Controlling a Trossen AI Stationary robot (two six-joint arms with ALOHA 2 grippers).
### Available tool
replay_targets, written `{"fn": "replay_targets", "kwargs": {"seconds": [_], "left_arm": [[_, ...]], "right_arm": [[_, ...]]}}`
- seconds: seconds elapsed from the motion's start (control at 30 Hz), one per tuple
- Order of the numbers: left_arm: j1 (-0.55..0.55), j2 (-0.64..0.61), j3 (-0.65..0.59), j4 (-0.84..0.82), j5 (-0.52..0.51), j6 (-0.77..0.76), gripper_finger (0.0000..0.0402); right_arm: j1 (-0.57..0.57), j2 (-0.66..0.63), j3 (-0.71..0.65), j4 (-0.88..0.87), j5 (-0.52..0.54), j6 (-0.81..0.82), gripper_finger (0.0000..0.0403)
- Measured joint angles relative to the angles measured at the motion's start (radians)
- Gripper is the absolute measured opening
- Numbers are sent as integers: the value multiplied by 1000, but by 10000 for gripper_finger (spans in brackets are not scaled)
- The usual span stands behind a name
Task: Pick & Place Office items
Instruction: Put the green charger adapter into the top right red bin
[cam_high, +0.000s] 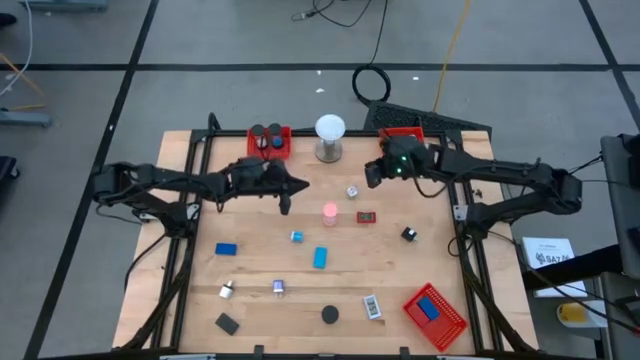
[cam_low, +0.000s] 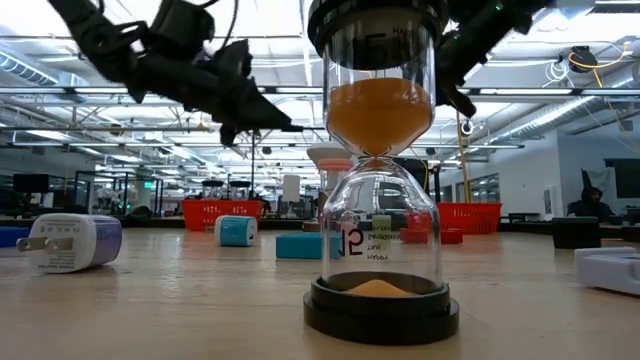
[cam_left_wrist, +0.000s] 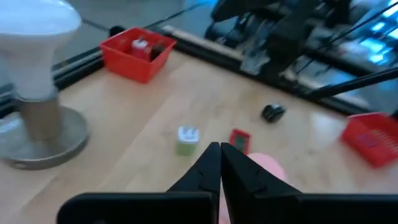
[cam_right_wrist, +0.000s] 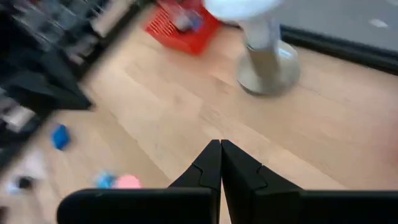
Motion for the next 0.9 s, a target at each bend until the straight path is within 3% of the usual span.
{"fn": "replay_targets", "kwargs": {"seconds": [0.23,0.43,0.9], "left_arm": [[3,0,-142,333,60,-9,8],[4,1,-178,380,53,-26,5],[-13,0,-178,391,113,38,3]], "right_arm": [[1,175,256,-348,-1,64,9],[11,324,400,-543,-1,127,67],[14,488,406,-549,-76,183,235]]}}
